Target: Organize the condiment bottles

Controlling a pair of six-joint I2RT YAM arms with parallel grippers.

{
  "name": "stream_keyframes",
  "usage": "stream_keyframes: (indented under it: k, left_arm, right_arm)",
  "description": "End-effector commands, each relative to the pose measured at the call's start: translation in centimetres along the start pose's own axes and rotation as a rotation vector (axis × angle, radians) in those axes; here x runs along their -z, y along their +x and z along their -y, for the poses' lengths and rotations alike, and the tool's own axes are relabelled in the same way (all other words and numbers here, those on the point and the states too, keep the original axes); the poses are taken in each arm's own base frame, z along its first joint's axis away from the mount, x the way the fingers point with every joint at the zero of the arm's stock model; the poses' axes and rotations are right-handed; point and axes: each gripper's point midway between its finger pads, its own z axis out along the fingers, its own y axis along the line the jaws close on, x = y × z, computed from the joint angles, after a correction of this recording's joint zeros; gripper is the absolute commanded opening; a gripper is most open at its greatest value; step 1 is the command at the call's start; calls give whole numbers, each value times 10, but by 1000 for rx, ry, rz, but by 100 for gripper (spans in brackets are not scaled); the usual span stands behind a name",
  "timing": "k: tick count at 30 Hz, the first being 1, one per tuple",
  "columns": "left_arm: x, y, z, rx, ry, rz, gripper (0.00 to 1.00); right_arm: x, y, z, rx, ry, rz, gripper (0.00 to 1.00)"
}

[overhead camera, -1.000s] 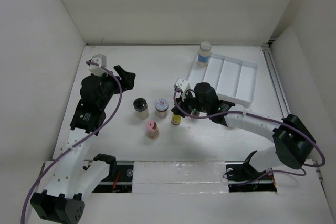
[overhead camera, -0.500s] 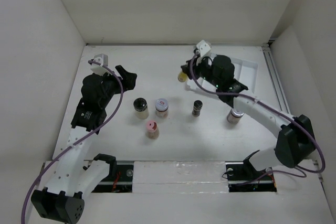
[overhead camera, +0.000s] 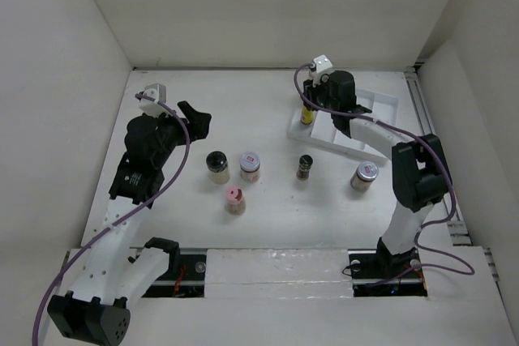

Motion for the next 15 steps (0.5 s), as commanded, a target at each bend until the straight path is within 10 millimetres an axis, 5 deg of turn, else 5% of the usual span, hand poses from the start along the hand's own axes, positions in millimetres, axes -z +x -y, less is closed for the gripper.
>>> stream_keyframes:
  k: [1, 6, 10, 12, 15]
  left_arm:
    - [2, -20, 7, 1, 21, 69, 72]
    - [-1, -17, 8, 2, 28, 55, 72]
    - [-1, -17, 8, 2, 27, 55, 72]
    - [-1, -17, 8, 2, 27, 55, 72]
    - [0, -17, 9, 1, 36, 51, 72]
  right_arm:
    - [2, -54, 4, 10, 3, 155, 21]
    - [-11, -13, -5, -27, -41, 73, 21]
    - [-13, -4, -9, -39, -61, 56, 26]
    - [-10, -4, -10, -39, -61, 56, 37]
    - [-5, -9, -8, -48, -47, 55, 70]
